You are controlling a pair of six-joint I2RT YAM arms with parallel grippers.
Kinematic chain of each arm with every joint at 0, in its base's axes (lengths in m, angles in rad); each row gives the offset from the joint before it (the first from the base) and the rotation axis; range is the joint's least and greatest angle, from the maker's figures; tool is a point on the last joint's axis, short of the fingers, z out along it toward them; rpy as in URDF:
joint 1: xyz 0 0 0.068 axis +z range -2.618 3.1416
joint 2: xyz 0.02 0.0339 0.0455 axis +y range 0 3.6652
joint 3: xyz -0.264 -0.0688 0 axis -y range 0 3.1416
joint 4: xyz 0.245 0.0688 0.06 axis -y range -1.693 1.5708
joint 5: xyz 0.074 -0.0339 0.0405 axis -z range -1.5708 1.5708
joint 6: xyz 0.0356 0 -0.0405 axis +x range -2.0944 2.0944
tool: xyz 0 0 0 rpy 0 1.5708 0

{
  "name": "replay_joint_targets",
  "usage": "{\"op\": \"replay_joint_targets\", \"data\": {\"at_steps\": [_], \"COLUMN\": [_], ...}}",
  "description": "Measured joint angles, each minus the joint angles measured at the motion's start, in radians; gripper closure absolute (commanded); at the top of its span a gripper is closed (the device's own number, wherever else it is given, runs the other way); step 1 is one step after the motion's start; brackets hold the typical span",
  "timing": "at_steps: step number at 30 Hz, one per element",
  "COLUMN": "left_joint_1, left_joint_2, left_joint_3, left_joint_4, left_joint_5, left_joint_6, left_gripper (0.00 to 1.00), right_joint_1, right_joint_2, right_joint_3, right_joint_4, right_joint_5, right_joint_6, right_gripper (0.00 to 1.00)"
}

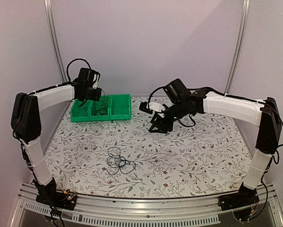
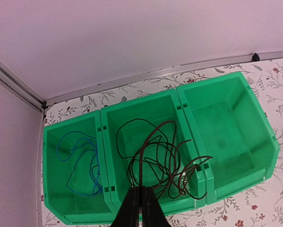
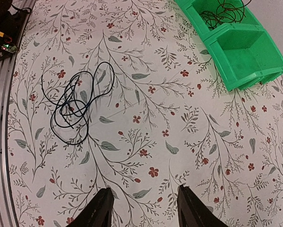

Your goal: Untangle the cables

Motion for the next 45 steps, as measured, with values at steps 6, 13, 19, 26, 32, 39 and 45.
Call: {"op": "replay_joint_targets", "data": {"at_steps": [6,13,19,26,32,39,45], "left_joint_1": [0.040,0.050,0.050,0.050,0.043,-0.156,-0.295], "left_joint_2": [0.164,0.349,0.359,0.124,-0.295,-0.708,-1.015], "left_joint_3": [0.088,0.150,0.153,0.061,-0.197,-0.708,-1.023], "left_joint_4": [0.001,0.003,-0.018,-0.029,0.011,0.034,-0.029], "left_joint_5": [-0.062,-0.074,-0.047,-0.072,0.013,0.337,0.491], "left_joint_6": [0.000,-0.003,-0.040,-0.116,-0.156,-0.308,-0.518], "left_gripper": [1.00,1.00,0.78,0.56,0.56,0.40,0.30], "right_joint_1": [0.005,0.012,0.018,0.019,0.043,0.073,0.082], "right_joint_2": [-0.023,-0.053,-0.061,-0.047,0.060,0.151,0.184], "right_joint_3": [-0.057,-0.080,-0.080,-0.069,0.002,0.029,0.072], "right_joint_4": [-0.005,-0.016,-0.019,-0.029,-0.035,-0.036,-0.032], "right_joint_5": [0.010,0.018,0.016,-0.055,-0.087,-0.121,-0.146], "right_joint_6": [-0.013,-0.029,-0.039,-0.061,-0.106,-0.108,-0.085], "right_gripper": [0.50,0.50,0.51,0.55,0.58,0.57,0.57]}}
